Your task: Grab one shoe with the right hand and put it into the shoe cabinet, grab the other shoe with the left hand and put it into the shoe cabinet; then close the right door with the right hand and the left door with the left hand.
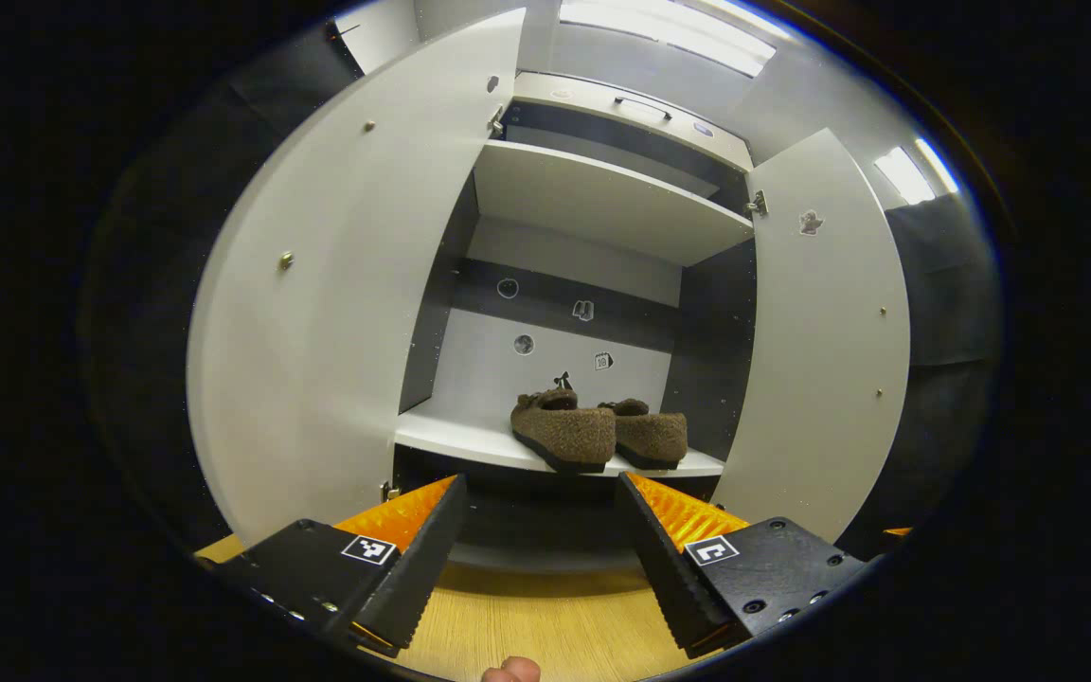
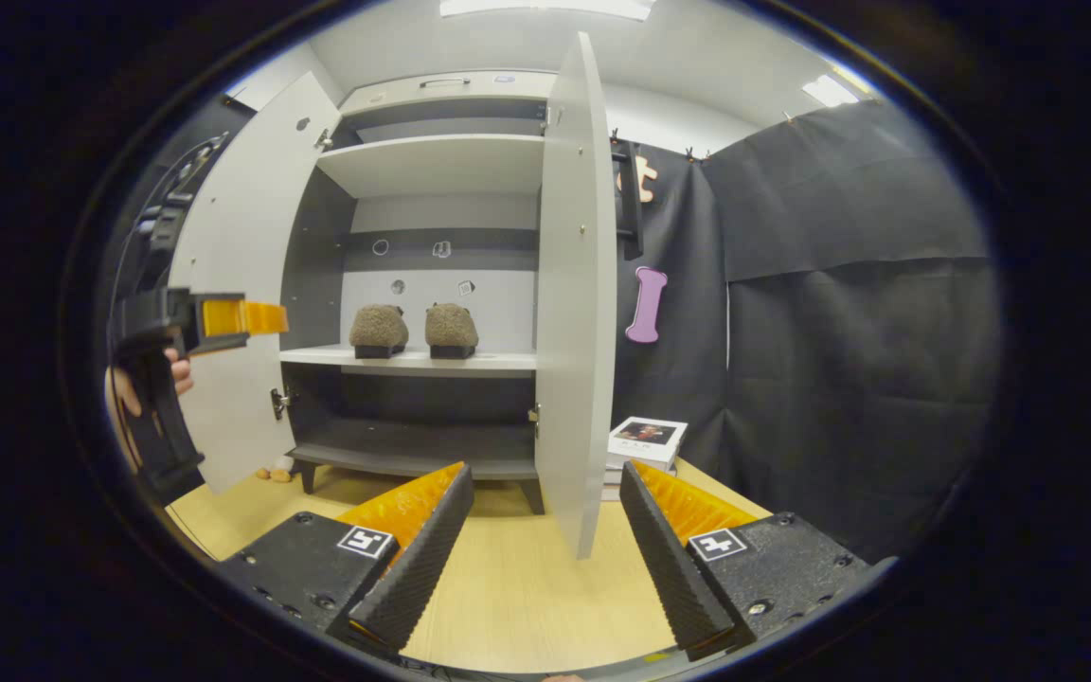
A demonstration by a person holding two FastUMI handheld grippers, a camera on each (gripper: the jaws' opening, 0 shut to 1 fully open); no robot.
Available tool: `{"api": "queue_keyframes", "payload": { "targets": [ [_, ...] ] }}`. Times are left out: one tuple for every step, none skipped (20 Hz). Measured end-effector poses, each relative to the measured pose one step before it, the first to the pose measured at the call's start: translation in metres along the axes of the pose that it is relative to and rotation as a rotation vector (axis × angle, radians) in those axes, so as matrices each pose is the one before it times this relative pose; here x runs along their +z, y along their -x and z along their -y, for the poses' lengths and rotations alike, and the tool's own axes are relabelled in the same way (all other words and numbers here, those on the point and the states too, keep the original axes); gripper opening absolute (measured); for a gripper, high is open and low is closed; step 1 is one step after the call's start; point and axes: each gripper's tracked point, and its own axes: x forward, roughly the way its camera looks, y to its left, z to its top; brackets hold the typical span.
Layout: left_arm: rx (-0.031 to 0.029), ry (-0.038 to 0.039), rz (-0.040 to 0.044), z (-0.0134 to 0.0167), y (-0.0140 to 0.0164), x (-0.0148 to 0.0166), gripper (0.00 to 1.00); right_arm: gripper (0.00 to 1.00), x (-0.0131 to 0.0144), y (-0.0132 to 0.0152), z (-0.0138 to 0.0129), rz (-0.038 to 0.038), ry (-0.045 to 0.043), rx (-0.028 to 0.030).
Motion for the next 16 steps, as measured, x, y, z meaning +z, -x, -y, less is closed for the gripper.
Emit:
{"api": "queue_keyframes", "payload": {
  "targets": [
    [0.01380,-0.01781,0.00142,-0.00098,0.01126,-0.00916,0.99,0.98,-0.00455,0.00139,0.00011,-0.00660,-0.00046,-0.00434],
    [0.01529,-0.02528,-0.00511,-0.00139,0.01277,-0.01030,0.95,0.98,-0.00466,0.00167,-0.00149,-0.01203,-0.00327,0.00248],
    [0.00610,-0.01767,-0.01023,0.00026,0.00911,-0.00775,0.95,0.98,-0.00404,0.00048,-0.00227,-0.01163,-0.00822,0.00925],
    [-0.00040,-0.01629,-0.01639,0.00227,0.01050,-0.00957,0.95,0.98,-0.00256,0.00101,-0.00082,-0.00904,-0.01064,0.00499],
    [-0.00450,-0.01394,-0.01679,0.00286,0.00961,-0.00764,0.95,1.00,-0.00152,-0.00021,-0.00009,-0.00542,-0.01286,0.00429],
    [-0.00021,-0.01254,-0.01636,0.00097,0.00809,-0.00687,0.95,0.99,-0.00107,0.00015,-0.00010,-0.00293,-0.01449,0.00174],
    [-0.00085,-0.00771,-0.01209,0.00001,0.00513,-0.00387,0.95,0.99,-0.00048,-0.00127,0.00056,-0.00532,-0.01627,-0.00010],
    [-0.00092,-0.00211,-0.01044,-0.00029,0.00544,-0.00264,0.95,0.98,0.00111,0.00044,0.00083,-0.00943,-0.02113,0.00049],
    [0.00281,0.00688,-0.00540,-0.00115,0.00513,-0.00079,0.95,0.99,0.00492,0.00129,0.00028,-0.00109,-0.03002,0.00694],
    [0.00290,0.00988,-0.00208,-0.00029,0.00251,0.00026,0.95,0.99,0.01087,0.00094,0.00027,0.01234,-0.02376,0.01179],
    [0.00228,0.00493,0.00052,0.00014,0.00267,0.00084,0.95,0.99,0.01685,-0.00094,0.00631,0.02485,-0.00653,-0.00665],
    [0.00336,-0.00230,0.00118,-0.00084,0.00179,0.00069,0.95,0.98,0.02322,-0.00145,0.01137,0.04601,0.00565,-0.01626],
    [0.00479,-0.00921,0.00501,-0.00130,0.00089,0.00200,0.95,0.98,0.02704,-0.00443,0.01193,0.05119,0.01122,-0.01577],
    [0.00408,-0.01052,0.00820,-0.00103,-0.00021,0.00286,0.95,1.00,0.02590,-0.00811,0.01445,0.03272,0.01392,-0.01216],
    [-0.00097,-0.01026,0.00842,0.00021,-0.00145,0.00218,0.95,1.00,0.01851,-0.00925,0.01182,0.00528,0.00871,-0.00772],
    [-0.00613,-0.00557,0.00834,0.00175,-0.00188,0.00242,0.95,0.99,0.02387,-0.01088,0.01324,0.01686,-0.00796,-0.00989]
  ]
}}
